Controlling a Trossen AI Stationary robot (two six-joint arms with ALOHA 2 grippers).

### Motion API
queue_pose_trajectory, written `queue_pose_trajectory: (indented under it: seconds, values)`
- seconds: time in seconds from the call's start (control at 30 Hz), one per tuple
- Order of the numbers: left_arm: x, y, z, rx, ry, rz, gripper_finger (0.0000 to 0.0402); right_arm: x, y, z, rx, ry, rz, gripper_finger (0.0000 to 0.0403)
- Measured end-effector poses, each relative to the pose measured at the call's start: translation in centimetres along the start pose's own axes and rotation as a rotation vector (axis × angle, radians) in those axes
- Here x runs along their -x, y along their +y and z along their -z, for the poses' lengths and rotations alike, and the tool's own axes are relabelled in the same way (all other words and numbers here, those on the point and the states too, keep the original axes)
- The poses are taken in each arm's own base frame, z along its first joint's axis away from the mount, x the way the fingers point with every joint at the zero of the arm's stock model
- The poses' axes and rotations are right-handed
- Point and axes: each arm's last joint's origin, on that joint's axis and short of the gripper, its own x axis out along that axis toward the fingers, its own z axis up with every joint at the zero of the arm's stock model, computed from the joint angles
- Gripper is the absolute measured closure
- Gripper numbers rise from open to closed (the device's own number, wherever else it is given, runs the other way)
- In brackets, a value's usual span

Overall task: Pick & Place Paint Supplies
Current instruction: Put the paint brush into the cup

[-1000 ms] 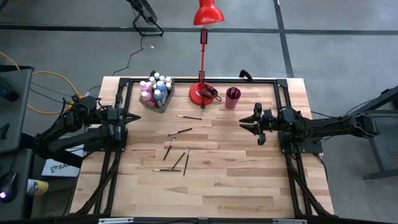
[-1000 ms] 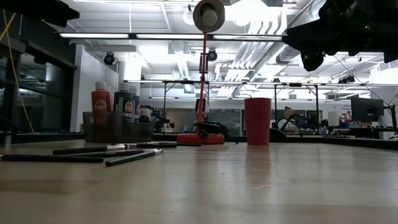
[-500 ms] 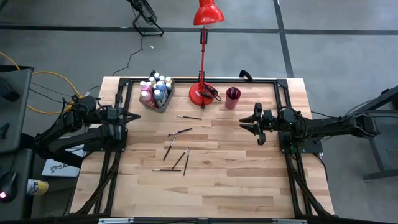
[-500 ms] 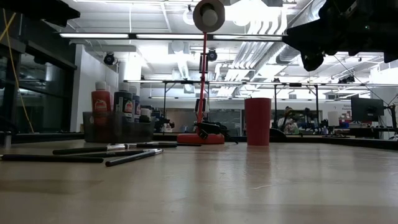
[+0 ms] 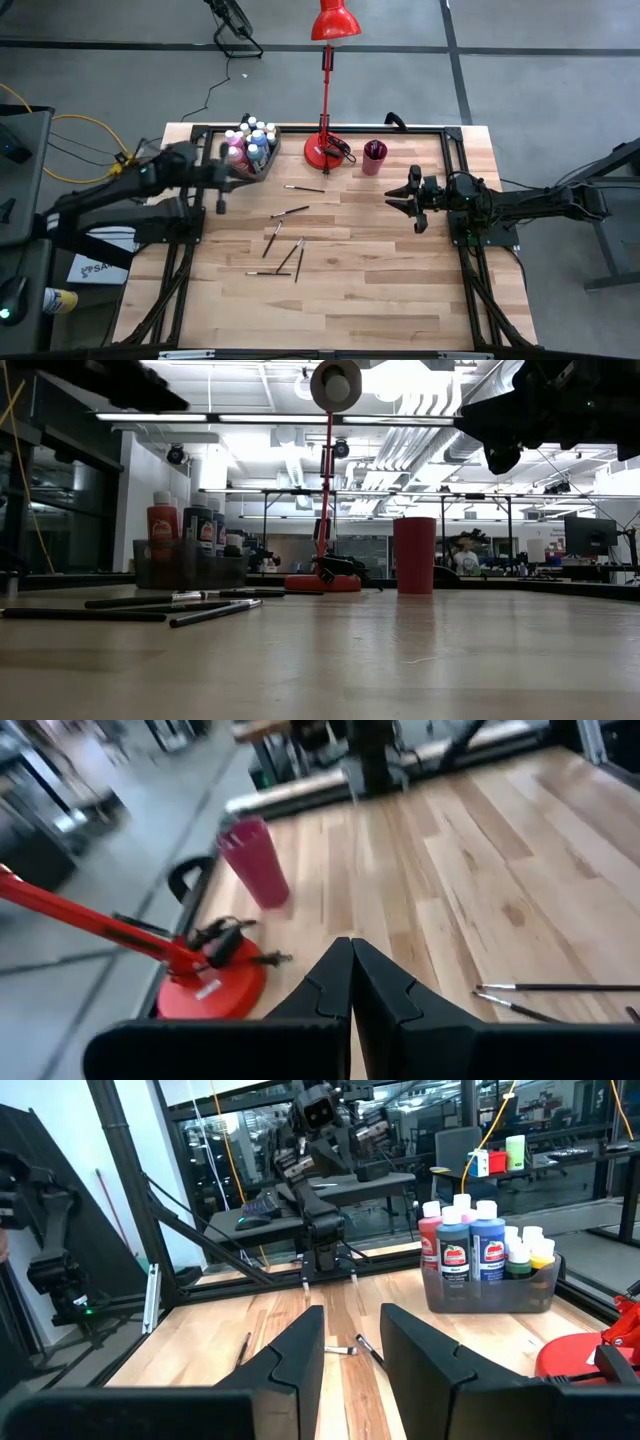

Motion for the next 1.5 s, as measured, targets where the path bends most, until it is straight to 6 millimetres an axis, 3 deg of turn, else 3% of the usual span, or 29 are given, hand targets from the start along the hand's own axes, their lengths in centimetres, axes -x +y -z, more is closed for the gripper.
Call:
queue_pose_trajectory:
  seconds: [0.4,0.57,0.7,1.07,1.27,1.5]
  values:
    - [-6.4,2.8,-2.3,0.044,0.318,0.091,0.0402,0.0,0.0,0.0,0.000,0.000,-0.001,0.0308]
    - [-7.2,4.2,-3.9,-0.022,0.418,0.019,0.0402,0.0,0.0,0.0,0.000,0.000,0.000,0.0308]
    - [-6.5,5.3,-4.3,-0.036,0.569,-0.064,0.0390,0.0,0.0,0.0,0.000,0.001,0.000,0.0308]
    - [-6.1,5.1,-2.6,0.036,0.769,0.039,0.0251,0.0,0.0,0.0,-0.001,0.006,0.001,0.0308]
    - [-6.5,4.8,-1.7,0.005,0.779,0.050,0.0238,0.0,0.0,0.1,-0.001,0.008,0.001,0.0308]
    - [-8.3,3.5,1.6,0.041,0.690,0.155,0.0238,0.0,0.0,0.1,-0.001,0.010,0.002,0.0308]
